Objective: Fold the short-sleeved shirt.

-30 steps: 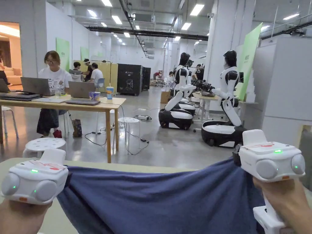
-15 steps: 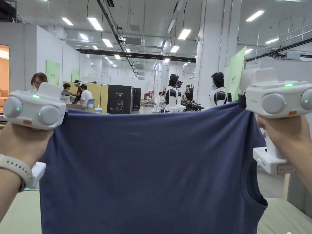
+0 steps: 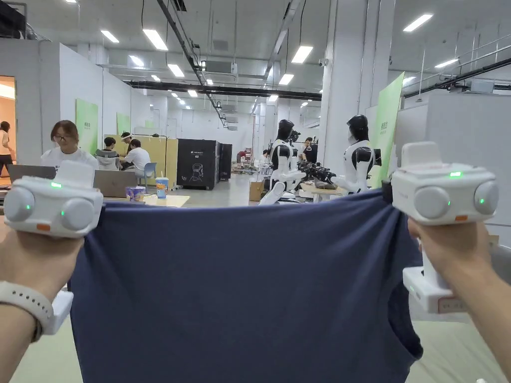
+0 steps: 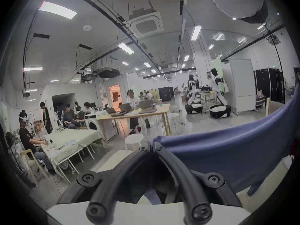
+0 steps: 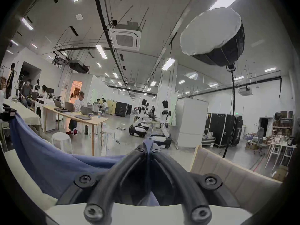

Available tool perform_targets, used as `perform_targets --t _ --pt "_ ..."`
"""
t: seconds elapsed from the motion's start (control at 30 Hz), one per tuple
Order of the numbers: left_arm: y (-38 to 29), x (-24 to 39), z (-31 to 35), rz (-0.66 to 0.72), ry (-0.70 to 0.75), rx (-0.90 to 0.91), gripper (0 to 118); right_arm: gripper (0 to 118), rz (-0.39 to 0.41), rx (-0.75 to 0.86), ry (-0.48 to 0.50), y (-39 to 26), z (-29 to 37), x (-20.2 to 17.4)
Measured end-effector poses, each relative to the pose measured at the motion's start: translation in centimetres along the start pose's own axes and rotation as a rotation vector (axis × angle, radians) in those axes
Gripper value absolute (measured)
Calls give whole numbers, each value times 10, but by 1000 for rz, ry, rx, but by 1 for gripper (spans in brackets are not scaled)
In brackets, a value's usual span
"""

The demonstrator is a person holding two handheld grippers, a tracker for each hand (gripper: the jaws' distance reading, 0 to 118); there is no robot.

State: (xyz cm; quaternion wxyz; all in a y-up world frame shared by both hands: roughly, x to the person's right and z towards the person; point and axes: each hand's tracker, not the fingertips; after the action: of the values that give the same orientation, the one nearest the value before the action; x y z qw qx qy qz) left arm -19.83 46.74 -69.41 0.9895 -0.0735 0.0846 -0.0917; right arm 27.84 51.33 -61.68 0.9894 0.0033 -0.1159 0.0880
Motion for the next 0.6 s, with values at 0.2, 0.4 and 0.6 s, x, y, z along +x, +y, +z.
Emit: perform_targets --t 0.2,0.4,0.6 --pt "-35 7 -12 -14 -13 -53 0 1 2 -37 3 -30 4 -1" --pt "-56 5 23 -25 -43 -74 0 1 11 -64 1 -45 38 1" --pt "-107 -8 106 -28 -110 -142 0 1 6 -161 4 -86 121 11"
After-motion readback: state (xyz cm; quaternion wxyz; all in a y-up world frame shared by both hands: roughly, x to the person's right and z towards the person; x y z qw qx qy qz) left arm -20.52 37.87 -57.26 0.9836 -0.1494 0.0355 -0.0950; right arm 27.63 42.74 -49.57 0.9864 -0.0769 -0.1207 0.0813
